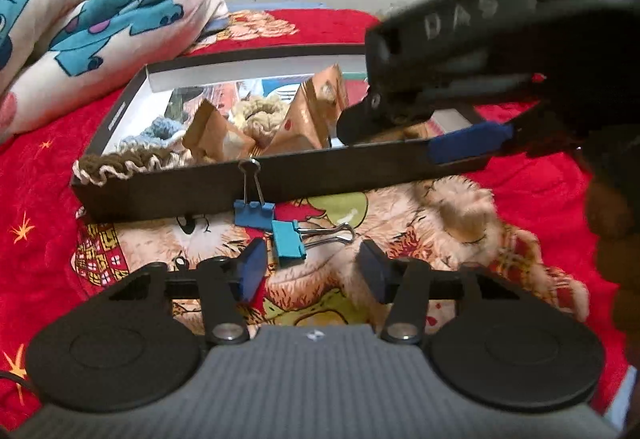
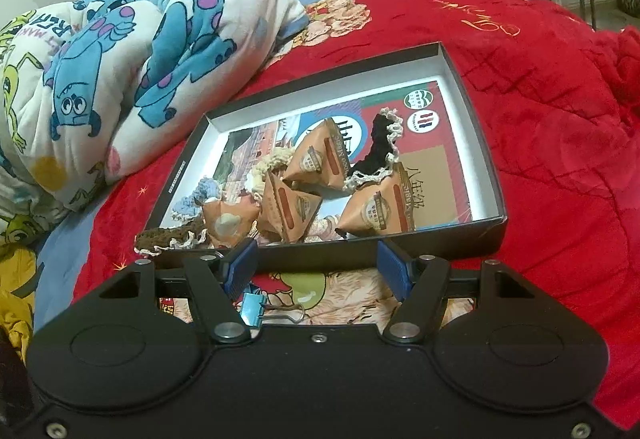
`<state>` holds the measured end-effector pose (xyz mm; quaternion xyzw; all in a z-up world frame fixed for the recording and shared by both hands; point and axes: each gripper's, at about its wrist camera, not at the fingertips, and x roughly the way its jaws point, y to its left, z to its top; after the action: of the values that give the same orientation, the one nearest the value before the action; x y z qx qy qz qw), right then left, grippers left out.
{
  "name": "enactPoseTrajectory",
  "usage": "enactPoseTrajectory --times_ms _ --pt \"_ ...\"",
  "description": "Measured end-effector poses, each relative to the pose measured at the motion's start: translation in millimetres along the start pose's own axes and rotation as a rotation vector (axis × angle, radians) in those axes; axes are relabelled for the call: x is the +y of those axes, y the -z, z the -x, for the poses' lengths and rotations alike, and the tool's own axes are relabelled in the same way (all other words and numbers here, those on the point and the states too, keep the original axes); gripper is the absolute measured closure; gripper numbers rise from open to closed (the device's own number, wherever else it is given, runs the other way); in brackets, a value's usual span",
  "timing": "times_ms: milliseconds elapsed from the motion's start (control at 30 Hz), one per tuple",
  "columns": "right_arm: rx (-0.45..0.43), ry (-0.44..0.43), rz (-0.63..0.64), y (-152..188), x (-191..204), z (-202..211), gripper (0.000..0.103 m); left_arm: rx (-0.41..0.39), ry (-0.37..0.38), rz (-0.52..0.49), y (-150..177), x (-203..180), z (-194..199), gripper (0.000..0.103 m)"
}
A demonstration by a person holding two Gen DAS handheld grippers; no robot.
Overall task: Organize objects
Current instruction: 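Move the left gripper back and grasp a blue binder clip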
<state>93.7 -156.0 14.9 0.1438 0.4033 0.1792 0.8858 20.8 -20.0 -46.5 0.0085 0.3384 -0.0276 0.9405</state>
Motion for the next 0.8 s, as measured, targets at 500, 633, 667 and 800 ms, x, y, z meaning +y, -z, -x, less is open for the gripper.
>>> enactPoseTrajectory --times_ms 500,633,667,800 --pt "0.020 -0.022 0.019 5.2 1.7 0.7 0.040 -0.002 -0.045 -0.020 -0.5 -2.4 7.1 0.083" --pt "0.019 -0.022 0.016 5.4 0.2 1.1 0.039 -0.022 -0.107 0.011 -1.9 7.8 21.7 0.083" --pt "0.021 -0.022 0.021 6.0 0.8 0.6 0.039 -0.026 -0.125 0.028 -2.8 11.6 25.0 0.083" --pt "0.031 -0.021 0.045 9.0 5.1 -3.5 0.039 -0.008 -0.180 0.104 -7.3 28.5 24.5 0.083"
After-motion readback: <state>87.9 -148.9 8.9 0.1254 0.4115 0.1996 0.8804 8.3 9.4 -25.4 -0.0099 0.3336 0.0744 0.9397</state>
